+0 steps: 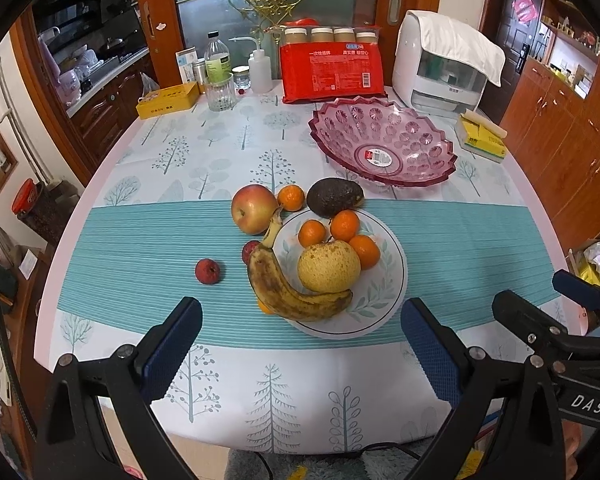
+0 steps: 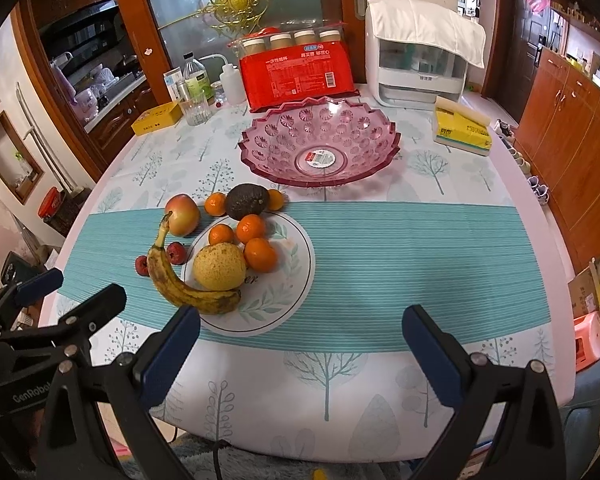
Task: Organize fruits
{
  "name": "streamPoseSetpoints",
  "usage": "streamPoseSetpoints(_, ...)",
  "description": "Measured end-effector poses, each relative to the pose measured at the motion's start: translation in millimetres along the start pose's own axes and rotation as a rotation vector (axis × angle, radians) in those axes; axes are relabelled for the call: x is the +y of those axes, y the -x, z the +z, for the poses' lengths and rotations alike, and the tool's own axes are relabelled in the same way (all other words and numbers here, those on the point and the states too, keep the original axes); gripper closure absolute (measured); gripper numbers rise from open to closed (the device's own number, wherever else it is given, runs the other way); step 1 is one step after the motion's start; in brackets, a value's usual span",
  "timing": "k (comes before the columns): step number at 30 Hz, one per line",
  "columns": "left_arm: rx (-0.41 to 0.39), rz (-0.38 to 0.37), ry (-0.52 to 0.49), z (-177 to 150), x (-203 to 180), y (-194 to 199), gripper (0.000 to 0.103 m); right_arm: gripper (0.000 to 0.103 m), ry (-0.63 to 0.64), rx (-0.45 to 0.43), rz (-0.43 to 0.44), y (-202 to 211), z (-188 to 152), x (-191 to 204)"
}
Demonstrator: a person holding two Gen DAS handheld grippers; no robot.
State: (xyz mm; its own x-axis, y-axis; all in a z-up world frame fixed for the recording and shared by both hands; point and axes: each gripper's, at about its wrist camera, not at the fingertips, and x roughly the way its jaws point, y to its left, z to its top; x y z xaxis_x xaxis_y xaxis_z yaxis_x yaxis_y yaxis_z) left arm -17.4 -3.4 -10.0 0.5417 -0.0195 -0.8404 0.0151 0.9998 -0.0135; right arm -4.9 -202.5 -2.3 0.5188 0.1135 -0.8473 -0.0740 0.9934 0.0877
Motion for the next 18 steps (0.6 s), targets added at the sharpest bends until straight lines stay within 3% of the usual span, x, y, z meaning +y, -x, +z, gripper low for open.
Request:
streamPoseSetpoints(9, 0.003, -0.002, -0.008, 1, -1, -2, 0.004, 0.001, -0.007, 0.001, 0.028, -3, 2, -4)
streamPoseSetpoints(18, 0.058, 0.007, -0.007, 1, 2, -23, 0.004, 0.001, -0.006, 0.057, 0.037, -25, 3, -4)
